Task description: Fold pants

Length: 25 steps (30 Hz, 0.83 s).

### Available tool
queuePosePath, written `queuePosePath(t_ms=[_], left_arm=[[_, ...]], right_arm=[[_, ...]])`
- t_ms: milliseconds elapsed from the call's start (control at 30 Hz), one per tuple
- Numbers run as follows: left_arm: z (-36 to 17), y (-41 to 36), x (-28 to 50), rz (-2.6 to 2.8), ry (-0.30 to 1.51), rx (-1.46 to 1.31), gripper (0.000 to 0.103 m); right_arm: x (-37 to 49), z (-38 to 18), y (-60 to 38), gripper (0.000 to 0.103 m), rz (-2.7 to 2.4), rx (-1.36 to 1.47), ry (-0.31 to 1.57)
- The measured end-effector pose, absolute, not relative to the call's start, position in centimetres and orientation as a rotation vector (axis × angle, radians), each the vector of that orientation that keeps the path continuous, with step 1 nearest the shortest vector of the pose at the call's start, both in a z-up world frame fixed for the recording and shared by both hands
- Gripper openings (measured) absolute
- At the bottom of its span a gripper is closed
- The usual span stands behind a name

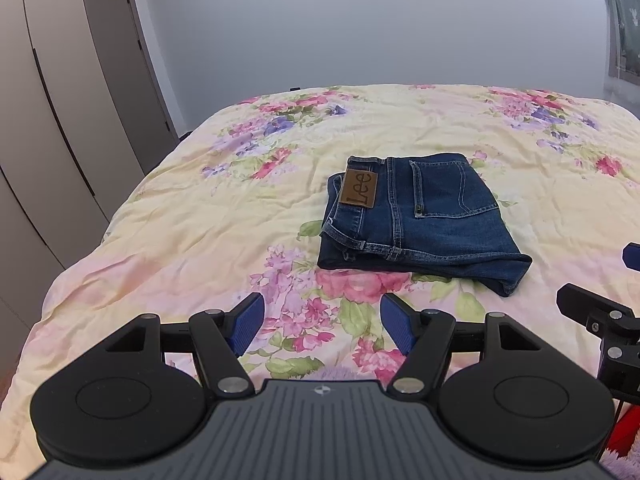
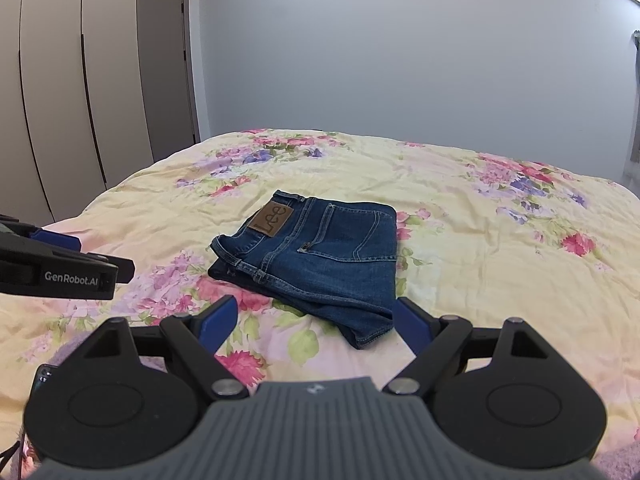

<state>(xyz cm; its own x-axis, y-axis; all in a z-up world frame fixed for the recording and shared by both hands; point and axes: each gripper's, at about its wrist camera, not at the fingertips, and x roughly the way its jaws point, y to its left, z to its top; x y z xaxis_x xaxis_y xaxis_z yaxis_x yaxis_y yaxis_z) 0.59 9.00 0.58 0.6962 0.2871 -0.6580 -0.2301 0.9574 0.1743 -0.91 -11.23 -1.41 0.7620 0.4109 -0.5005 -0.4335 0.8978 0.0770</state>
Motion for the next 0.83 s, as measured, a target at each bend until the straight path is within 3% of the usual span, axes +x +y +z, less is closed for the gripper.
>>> queuePosePath(t_ms=[833], left_arm=[[0.94,8.97,0.27,0.273,0.721,0.092,0.078]], right_arm=[[-1.07,-1.25,-11.24,0.081,0.461,-0.045,0.534]])
